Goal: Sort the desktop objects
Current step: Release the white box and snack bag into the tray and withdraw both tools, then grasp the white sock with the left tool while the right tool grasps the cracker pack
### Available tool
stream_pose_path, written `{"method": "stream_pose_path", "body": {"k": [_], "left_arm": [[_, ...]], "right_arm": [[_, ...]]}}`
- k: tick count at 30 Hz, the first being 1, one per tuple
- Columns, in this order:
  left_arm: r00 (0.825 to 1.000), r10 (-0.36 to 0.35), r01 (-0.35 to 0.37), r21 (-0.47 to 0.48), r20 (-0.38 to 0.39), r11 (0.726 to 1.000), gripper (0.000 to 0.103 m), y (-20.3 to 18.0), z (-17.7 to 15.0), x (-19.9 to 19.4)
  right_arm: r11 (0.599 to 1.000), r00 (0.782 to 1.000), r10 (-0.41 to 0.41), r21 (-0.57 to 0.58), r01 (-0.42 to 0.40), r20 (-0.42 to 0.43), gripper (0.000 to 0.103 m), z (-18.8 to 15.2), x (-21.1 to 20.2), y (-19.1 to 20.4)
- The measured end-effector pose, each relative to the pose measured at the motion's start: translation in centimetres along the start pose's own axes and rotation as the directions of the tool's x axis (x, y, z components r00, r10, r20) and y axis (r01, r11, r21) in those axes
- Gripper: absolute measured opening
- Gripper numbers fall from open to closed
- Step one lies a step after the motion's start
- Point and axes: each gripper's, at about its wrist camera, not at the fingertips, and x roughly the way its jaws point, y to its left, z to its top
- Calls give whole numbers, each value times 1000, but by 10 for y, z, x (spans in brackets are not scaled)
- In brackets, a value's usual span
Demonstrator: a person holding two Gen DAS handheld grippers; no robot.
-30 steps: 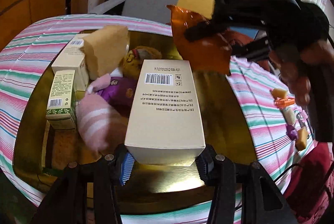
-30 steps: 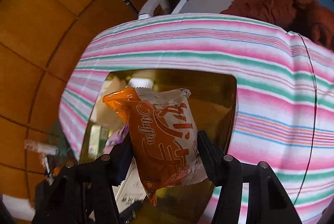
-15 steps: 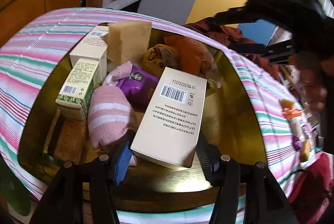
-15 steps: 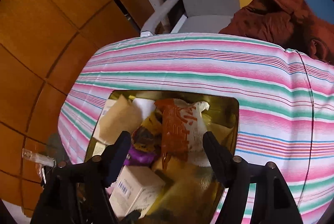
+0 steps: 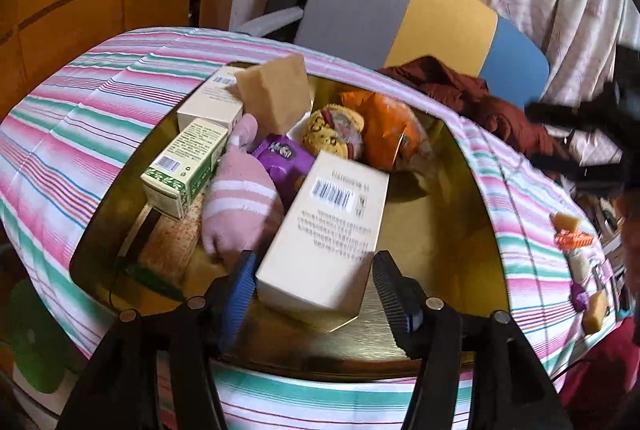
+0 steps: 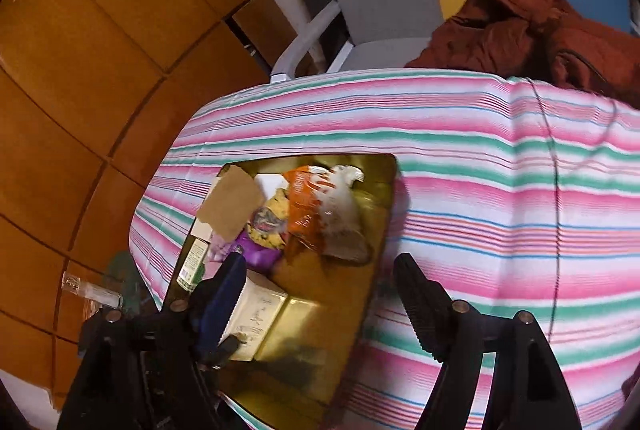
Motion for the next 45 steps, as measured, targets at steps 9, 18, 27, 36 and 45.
{"method": "stream_pose_path", "body": {"k": [9,18,27,36,45], "left_arm": [[996,-9,14,-60,88,998,61,-10,8,-24],[990,-129,129,-1,54,992,61,-53,-2,-26],[983,-183,178,153,19,972,61,-110,-9,-23],[982,-187,188,216,-23,958,61,-145,-5,-5],[978,-200,207,250,-53,946,61,-160,-14,3]], "right_arm": [[997,1000,-29,65,29,4,78,-21,-23,-44],[983,994,-104,151,105,-15,81,-43,-47,-101],[913,958,-286,301,274,-6,88,-55,-108,-199],[720,870,-487,530,448,-73,90,-56,-149,-322],[752,874,-462,455,477,-152,67,-53,-116,-342]]}}
